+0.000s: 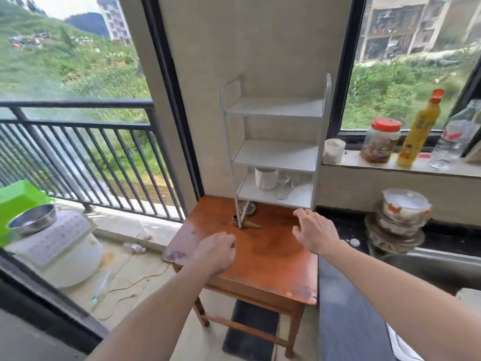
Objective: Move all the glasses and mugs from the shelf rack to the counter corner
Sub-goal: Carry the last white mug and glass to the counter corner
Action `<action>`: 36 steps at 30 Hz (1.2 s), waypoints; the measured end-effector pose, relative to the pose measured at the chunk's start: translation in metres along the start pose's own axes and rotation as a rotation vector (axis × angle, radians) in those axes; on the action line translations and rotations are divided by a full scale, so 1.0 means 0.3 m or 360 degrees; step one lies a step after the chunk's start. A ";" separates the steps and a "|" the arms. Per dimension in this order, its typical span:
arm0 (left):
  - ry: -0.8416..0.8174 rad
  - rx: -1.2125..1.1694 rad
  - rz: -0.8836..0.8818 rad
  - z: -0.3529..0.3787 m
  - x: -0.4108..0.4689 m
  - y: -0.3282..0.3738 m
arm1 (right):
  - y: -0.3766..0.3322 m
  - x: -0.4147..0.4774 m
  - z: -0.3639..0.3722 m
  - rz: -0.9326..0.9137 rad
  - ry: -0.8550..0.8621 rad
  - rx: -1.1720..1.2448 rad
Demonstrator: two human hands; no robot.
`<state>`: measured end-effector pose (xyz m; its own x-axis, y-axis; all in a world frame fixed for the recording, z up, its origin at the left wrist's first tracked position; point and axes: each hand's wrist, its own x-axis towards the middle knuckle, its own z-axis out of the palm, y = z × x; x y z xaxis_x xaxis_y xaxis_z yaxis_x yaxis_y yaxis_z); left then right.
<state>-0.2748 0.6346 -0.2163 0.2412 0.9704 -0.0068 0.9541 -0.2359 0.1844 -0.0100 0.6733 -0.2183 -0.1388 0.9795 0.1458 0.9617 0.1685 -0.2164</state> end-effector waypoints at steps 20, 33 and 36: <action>-0.0038 -0.0637 -0.0169 0.043 0.823 -0.009 | 0.093 0.685 0.231 0.1058 0.0537 0.1286; -0.0148 -0.1378 -0.0544 0.079 0.983 -0.028 | 0.024 0.684 0.289 0.0953 0.0499 0.0988; -0.0151 -0.1375 -0.0515 0.083 0.948 -0.051 | 0.017 0.700 0.296 0.0968 0.0450 0.1001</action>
<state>-0.2164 0.9130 -0.2457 0.0363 0.9652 -0.2591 0.5231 0.2026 0.8278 -0.0552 0.8898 -0.2745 0.4915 0.8696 0.0474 0.5325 -0.2570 -0.8065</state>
